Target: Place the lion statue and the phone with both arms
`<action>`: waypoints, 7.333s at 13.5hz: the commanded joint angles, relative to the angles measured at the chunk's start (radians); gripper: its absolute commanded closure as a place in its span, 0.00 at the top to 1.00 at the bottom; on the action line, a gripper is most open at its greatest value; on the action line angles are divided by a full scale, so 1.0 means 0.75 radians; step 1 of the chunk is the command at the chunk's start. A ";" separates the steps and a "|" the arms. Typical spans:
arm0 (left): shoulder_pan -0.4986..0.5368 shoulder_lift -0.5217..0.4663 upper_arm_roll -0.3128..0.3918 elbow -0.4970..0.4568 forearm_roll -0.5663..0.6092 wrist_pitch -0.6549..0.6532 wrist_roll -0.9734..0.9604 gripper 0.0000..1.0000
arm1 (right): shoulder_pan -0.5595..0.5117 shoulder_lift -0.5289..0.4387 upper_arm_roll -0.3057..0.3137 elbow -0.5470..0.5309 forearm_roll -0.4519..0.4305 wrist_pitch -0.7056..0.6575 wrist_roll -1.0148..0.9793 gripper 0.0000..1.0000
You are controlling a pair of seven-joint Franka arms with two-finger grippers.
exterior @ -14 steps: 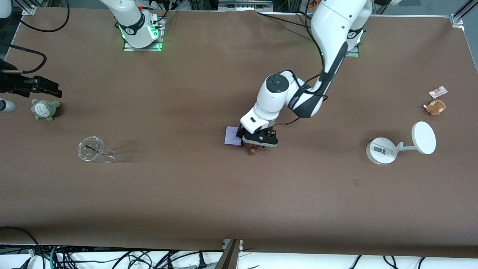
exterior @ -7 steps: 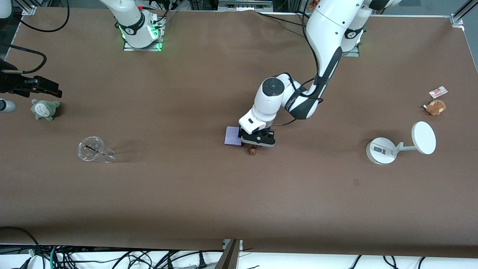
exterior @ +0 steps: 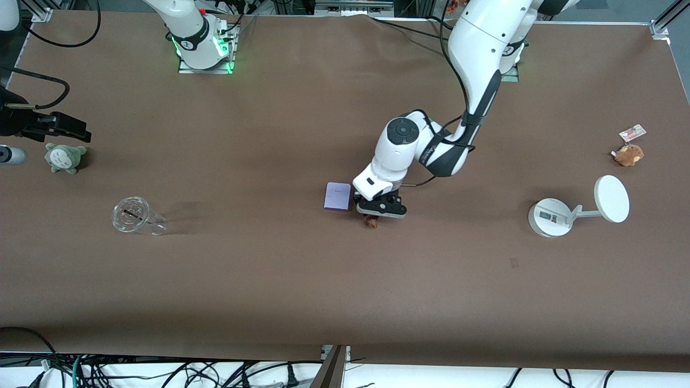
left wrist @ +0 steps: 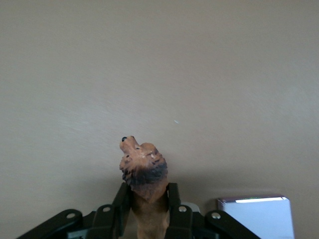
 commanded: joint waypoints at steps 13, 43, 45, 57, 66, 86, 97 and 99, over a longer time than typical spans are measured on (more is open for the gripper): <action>0.617 -0.316 0.025 -0.121 0.027 -0.597 1.000 0.12 | 0.222 0.282 0.027 0.015 0.031 0.194 0.048 1.00; 0.671 -0.408 0.013 0.067 0.017 -0.984 1.025 1.00 | 1.044 0.939 0.027 0.015 0.094 1.254 1.310 1.00; 0.662 -0.430 0.011 0.149 0.017 -1.144 1.031 1.00 | 1.050 0.945 0.027 0.017 0.094 1.252 1.311 1.00; 0.740 -0.868 -0.003 0.176 -0.139 -1.490 1.013 1.00 | 1.048 0.966 0.025 0.015 0.080 1.254 1.255 1.00; 0.795 -0.977 -0.024 -0.027 -0.139 -1.357 1.004 1.00 | 0.912 0.835 0.010 0.019 0.084 1.130 0.990 0.36; 0.789 -0.991 -0.046 -0.023 -0.139 -1.386 1.000 1.00 | 0.224 0.780 0.014 -0.165 0.098 0.886 0.153 0.36; 0.797 -0.999 -0.048 0.086 -0.157 -1.501 0.955 1.00 | 0.220 0.616 -0.028 0.031 0.074 0.654 -0.004 1.00; 0.795 -0.989 -0.077 0.090 -0.157 -1.494 0.894 1.00 | 0.220 0.537 -0.087 0.123 0.074 0.490 -0.086 1.00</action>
